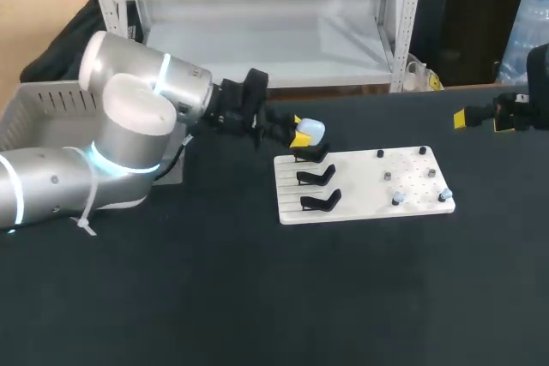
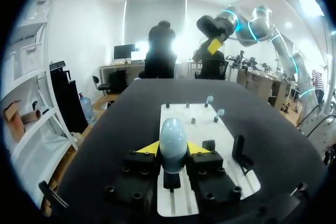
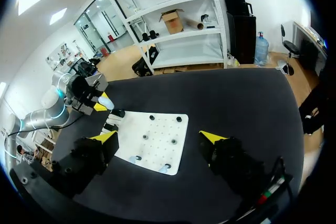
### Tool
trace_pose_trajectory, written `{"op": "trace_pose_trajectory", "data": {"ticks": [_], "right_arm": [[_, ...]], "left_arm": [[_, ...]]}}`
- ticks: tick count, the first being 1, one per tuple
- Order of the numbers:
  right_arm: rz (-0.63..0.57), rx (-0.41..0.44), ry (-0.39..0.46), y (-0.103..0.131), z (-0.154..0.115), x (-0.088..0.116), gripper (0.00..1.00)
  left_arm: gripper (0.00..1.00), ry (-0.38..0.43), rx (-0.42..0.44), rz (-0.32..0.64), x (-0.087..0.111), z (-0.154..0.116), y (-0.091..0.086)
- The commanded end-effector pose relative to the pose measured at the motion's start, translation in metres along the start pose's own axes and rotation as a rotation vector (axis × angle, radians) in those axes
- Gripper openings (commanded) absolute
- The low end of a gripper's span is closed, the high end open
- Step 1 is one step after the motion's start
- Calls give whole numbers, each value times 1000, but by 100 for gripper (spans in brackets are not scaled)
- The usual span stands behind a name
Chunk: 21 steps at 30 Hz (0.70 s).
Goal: Pick up each earbud case from the left stands, insert the matching earbuds, close the lid, and place the case in the box.
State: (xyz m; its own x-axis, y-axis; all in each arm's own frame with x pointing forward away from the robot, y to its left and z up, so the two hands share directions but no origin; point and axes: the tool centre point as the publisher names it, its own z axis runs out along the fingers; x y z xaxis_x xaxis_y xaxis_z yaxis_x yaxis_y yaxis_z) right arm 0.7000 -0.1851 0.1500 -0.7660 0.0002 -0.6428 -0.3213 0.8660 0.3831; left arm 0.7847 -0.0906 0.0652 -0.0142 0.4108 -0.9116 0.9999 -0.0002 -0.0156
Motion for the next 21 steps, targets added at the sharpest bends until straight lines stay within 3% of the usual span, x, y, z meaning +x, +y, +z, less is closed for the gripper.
{"op": "trace_pose_trajectory", "data": {"ticks": [1,11,21], "right_arm": [[0,0,0,0,0,0,100],[0,0,0,0,0,0,100],[0,0,0,0,0,0,100]], "left_arm": [[0,-67,-48,21,-16,-20,-25],[0,-223,-49,74,-59,-41,-54],[0,-223,-49,74,-59,-41,-54]]}}
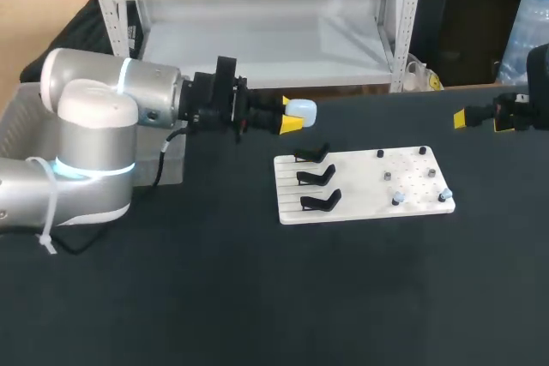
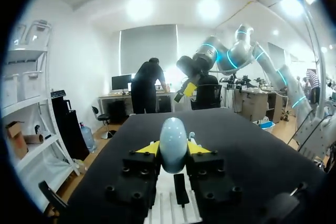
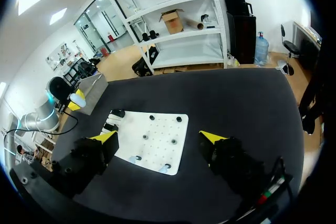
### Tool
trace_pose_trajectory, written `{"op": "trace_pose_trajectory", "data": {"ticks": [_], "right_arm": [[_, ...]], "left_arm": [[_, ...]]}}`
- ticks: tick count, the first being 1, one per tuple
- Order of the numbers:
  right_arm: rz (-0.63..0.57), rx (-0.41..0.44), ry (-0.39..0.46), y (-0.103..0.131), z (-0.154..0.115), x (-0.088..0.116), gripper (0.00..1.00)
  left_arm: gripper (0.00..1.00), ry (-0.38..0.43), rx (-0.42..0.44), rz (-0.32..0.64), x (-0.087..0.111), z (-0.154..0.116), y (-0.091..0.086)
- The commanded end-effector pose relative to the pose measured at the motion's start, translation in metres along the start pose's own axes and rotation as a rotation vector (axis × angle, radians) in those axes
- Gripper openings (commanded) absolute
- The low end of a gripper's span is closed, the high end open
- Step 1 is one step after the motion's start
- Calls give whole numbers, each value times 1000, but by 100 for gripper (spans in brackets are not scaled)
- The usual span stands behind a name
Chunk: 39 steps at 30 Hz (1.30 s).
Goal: Pick up each earbud case from the left stands, insert the matching earbuds, close the lid, and place the case in the box.
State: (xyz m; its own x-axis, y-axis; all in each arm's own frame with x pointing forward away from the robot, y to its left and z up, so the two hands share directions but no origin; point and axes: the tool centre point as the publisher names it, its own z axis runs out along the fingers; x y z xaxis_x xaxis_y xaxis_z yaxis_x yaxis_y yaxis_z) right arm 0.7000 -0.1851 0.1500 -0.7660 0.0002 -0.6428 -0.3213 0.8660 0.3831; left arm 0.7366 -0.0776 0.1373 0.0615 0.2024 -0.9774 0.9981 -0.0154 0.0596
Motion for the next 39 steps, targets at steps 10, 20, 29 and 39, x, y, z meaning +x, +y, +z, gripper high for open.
{"op": "trace_pose_trajectory", "data": {"ticks": [10,20,29,39], "right_arm": [[0,0,0,0,0,0,100],[0,0,0,0,0,0,100],[0,0,0,0,0,0,100],[0,0,0,0,0,0,100]], "left_arm": [[0,-2,-40,2,0,0,-4],[0,-2,-40,2,0,0,-4],[0,-55,-20,32,-6,5,-6],[0,-96,22,49,-13,20,-4]]}}
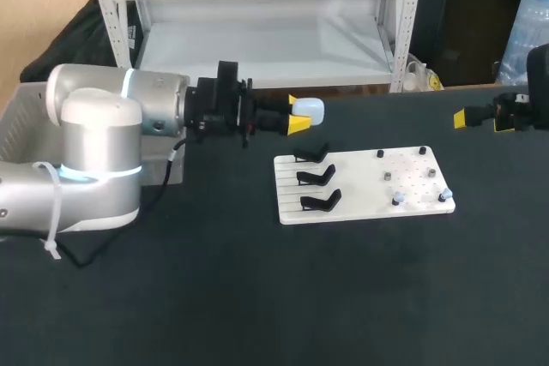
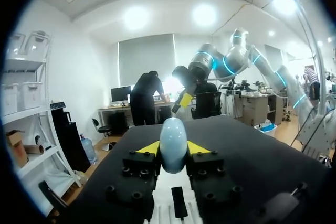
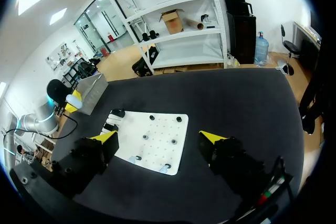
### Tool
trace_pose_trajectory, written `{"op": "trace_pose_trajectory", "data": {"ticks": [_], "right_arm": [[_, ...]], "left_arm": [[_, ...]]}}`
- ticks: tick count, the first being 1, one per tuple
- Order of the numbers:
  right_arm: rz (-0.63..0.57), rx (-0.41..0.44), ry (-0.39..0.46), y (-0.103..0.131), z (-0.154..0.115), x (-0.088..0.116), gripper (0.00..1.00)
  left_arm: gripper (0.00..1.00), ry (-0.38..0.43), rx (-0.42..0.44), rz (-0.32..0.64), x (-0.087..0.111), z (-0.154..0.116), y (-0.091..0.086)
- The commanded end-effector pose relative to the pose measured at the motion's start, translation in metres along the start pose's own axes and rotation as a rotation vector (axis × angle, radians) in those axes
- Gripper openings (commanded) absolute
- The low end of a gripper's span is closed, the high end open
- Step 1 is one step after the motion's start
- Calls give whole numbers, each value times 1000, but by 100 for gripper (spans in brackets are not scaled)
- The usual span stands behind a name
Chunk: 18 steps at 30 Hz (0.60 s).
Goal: Pick up each earbud case from the left stands, insert the matching earbuds, close the lid, and place the case in the box.
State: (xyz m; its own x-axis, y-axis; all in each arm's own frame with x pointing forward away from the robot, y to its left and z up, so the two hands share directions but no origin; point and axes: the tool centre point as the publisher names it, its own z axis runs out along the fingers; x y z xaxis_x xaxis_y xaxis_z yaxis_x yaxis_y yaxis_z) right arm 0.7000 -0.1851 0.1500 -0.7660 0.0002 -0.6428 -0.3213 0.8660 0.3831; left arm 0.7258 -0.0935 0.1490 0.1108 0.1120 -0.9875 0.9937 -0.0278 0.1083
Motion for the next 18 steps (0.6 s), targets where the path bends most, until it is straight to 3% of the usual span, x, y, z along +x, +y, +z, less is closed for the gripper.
{"op": "trace_pose_trajectory", "data": {"ticks": [1,18], "right_arm": [[-5,1,4,1,1,2,100],[-196,-98,70,95,6,24,100]], "left_arm": [[0,-7,19,-3,3,7,5],[0,-20,25,-23,7,13,-3]]}}
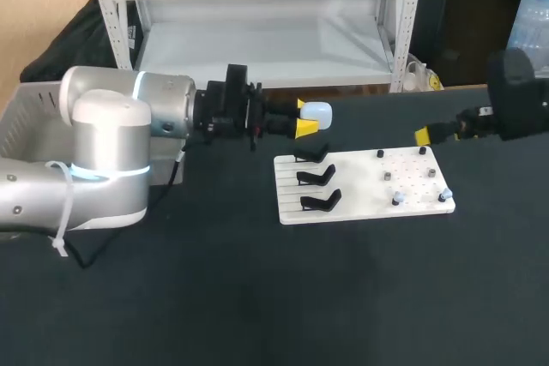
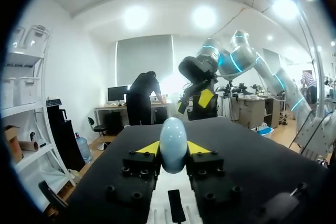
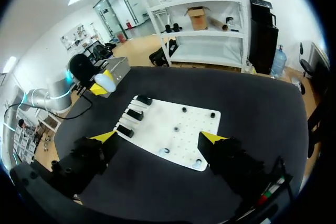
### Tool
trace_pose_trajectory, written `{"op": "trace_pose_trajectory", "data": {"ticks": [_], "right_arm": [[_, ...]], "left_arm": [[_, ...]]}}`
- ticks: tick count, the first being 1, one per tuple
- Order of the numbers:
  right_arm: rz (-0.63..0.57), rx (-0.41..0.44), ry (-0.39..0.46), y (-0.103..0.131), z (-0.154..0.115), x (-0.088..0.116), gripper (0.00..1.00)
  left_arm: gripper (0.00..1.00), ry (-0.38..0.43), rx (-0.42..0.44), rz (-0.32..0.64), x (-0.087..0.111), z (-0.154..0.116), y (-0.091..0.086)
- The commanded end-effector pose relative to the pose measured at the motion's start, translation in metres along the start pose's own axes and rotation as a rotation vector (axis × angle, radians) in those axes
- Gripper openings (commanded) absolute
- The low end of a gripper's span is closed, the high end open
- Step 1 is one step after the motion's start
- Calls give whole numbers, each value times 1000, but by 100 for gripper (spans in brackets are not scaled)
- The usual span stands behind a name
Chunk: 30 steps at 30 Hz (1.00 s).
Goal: Pick up each earbud case from the left stands, insert the matching earbuds, close the lid, and place the case in the box.
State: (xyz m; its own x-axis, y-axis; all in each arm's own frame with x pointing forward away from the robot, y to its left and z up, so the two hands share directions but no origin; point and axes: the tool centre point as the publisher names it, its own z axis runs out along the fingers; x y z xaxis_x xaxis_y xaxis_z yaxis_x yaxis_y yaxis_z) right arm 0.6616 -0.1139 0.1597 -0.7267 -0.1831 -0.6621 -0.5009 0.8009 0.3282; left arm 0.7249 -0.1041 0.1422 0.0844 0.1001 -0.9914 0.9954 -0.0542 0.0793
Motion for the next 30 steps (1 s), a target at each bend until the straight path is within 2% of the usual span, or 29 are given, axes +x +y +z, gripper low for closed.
{"op": "trace_pose_trajectory", "data": {"ticks": [1,5,12,30], "right_arm": [[-30,-17,6,24,0,-4,100],[-64,-37,14,43,4,-7,100],[-99,-49,38,61,17,-11,100],[-111,-28,124,80,47,-17,100]], "left_arm": [[0,-10,-7,4,2,2,-2],[0,-21,-9,2,3,4,-4],[0,-35,-11,-4,5,7,-8],[0,-26,-17,-20,10,10,-15]]}}
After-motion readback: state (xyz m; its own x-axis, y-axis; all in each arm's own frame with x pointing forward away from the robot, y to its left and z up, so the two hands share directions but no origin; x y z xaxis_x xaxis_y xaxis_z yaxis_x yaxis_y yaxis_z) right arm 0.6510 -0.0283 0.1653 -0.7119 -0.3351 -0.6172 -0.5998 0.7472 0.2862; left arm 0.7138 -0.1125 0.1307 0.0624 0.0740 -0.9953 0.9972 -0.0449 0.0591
